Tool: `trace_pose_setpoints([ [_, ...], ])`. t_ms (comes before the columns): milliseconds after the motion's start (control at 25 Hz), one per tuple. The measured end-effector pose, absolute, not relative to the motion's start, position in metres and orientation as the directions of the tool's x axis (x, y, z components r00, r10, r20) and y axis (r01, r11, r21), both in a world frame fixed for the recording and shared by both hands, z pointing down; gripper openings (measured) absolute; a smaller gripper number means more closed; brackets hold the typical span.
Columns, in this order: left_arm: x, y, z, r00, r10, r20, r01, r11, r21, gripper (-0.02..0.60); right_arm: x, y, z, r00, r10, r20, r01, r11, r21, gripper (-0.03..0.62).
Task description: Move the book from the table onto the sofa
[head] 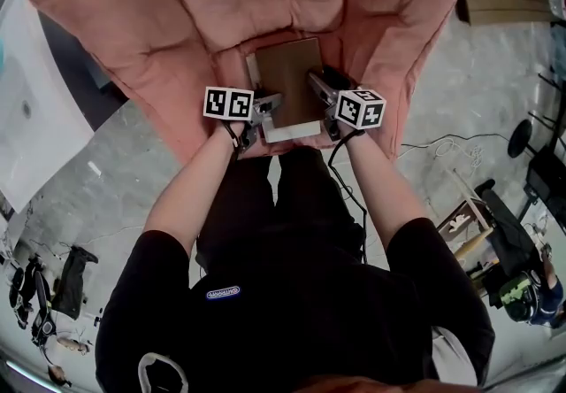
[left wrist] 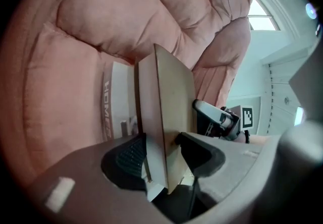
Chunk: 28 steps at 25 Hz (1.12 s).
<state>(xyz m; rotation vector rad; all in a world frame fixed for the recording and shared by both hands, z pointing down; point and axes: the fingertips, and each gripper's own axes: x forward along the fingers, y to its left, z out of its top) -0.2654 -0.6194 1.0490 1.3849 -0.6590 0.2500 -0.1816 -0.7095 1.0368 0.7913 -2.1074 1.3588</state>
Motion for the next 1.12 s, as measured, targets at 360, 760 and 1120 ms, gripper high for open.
trace_pose_setpoints([
  [360,-0.276,-0.616,1.048,0.75,-0.217,0.625,-0.608,0.144,0.78,0.227,-0.167,-0.698,1.031,-0.61,-0.247,0.753,-0.775,0.385,-0.501,0.314],
  [760,-0.316,-0.61,0.974,0.686,-0.287,0.668,-0.663,0.132,0.737,0.196,-0.149,-0.668,0.924,-0.65,-0.321,0.688,-0.755,0.376,-0.538,0.294],
  [1120,-0.282,-0.598,0.853,0.698,-0.191,0.69,-0.716,-0.17,0.677,0.002,-0.101,-0.666,0.77,-0.708,-0.46,0.535,-0.704,0.406,-0.582,0.05],
])
